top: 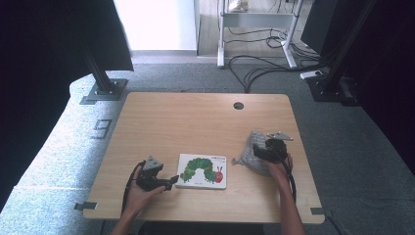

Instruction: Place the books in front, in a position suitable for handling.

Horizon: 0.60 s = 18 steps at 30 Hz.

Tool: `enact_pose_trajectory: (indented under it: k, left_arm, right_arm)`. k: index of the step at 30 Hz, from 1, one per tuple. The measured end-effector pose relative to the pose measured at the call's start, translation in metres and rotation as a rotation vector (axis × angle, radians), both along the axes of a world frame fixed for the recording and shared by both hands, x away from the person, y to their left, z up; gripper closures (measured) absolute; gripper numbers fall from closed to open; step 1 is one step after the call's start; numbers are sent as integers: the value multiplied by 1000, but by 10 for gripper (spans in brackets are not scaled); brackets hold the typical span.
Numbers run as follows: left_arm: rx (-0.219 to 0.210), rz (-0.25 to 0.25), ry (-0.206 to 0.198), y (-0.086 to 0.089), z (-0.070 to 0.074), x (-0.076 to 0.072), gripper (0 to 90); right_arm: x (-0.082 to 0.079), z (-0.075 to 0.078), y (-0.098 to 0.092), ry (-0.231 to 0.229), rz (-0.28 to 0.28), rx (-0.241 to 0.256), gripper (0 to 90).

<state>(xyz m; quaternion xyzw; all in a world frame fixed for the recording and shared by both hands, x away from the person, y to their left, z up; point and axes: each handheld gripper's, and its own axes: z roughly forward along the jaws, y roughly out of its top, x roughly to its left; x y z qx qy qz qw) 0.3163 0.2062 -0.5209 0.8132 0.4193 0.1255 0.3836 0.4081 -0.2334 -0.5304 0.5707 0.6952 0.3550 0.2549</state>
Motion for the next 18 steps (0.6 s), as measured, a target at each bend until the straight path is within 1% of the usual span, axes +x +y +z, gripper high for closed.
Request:
enact_pose_trajectory:
  k: [2,3,4,5,8,9,11,12,13,14,15,18]
  left_arm:
    - [-1,-1,3,-1,-1,0,166]
    - [2,-2,5,-2,-1,0,166]
    - [2,-3,8,-2,-2,0,166]
    - [4,-4,9,-3,-2,0,166]
    - [9,-7,11,-4,-3,0,166]
    - [10,-9,11,-5,-3,0,166]
    - [12,-12,12,-5,-3,-1,167]
    - [12,-12,12,-5,-3,-1,167]
    - [13,-18,12,-6,-3,-1,167]
    - [13,-18,12,-6,-3,-1,167]
    - [10,-19,12,-6,-3,-1,167]
    - [10,-20,14,-7,-3,-1,166]
  right_arm:
    - [4,-10,-3,47,-10,-11,215]
    - [5,-14,-4,71,-13,-6,215]
    - [5,-15,-5,74,-18,-1,221]
    - [5,-15,-5,74,-21,0,234]
    - [4,-16,-2,69,-26,-39,284]
    - [4,-16,-2,67,-26,-44,308]
    - [2,-16,-2,63,-22,-45,393]
    - [2,-16,-2,63,-22,-45,393]
    - [1,-15,-3,58,-16,-41,466]
    - [1,-15,-3,58,-16,-41,466]
    - [-1,-16,-4,46,-6,-38,519]
    - [-2,-15,-5,39,-1,-36,594]
